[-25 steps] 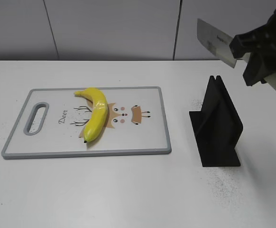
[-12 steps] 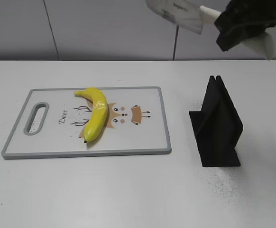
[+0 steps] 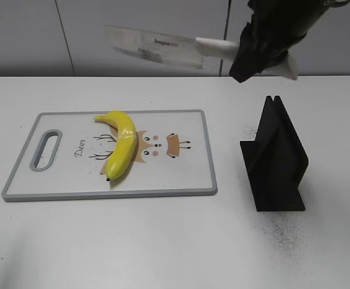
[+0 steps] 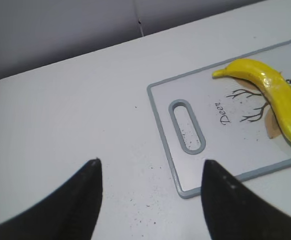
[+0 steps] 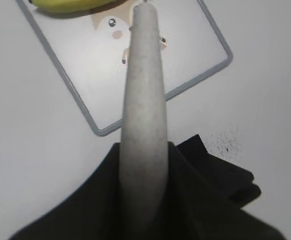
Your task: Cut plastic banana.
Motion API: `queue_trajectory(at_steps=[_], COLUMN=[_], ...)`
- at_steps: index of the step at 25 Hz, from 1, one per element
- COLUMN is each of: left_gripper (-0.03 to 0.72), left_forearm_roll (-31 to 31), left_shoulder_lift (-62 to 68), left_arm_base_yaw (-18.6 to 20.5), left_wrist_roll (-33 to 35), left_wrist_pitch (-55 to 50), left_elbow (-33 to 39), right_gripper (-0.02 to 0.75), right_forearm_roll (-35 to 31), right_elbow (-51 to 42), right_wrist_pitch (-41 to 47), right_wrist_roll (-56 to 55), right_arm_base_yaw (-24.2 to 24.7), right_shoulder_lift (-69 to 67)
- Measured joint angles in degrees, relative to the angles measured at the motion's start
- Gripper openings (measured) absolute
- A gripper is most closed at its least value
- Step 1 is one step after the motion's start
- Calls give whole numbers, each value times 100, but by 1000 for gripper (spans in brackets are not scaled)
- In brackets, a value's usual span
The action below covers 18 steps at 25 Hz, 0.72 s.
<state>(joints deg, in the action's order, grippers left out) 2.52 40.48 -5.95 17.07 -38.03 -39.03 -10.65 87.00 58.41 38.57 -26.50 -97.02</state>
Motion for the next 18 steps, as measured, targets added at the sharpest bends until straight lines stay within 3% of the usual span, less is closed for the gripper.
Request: queue_trajectory(at_steps=[5,10,15,18], left_gripper=[589,589,588,588], left_forearm_roll=[586,969,1366,1470], left_shoulder_lift=[1341,2619,3737,4286], left_arm_base_yaw=[0,-156,-543,-812], left_wrist_roll=[1268,2973,4685,5197], left_wrist_pitch=[31,-316,-779,-790], left_elbow=[-809,-1766,-2598,-2934], right_gripper=[160,160,160,160], right_forearm_roll=[-138,-160,-193,-395], right_elbow=[61,346,860,1137], right_wrist_pitch=[-10,-20,-25,-25], right_wrist_roll=[1068,2343,2838,3118], right_arm_base_yaw=[0,0,0,0], right_shoulder_lift=[-426,-876,-1478,-1797])
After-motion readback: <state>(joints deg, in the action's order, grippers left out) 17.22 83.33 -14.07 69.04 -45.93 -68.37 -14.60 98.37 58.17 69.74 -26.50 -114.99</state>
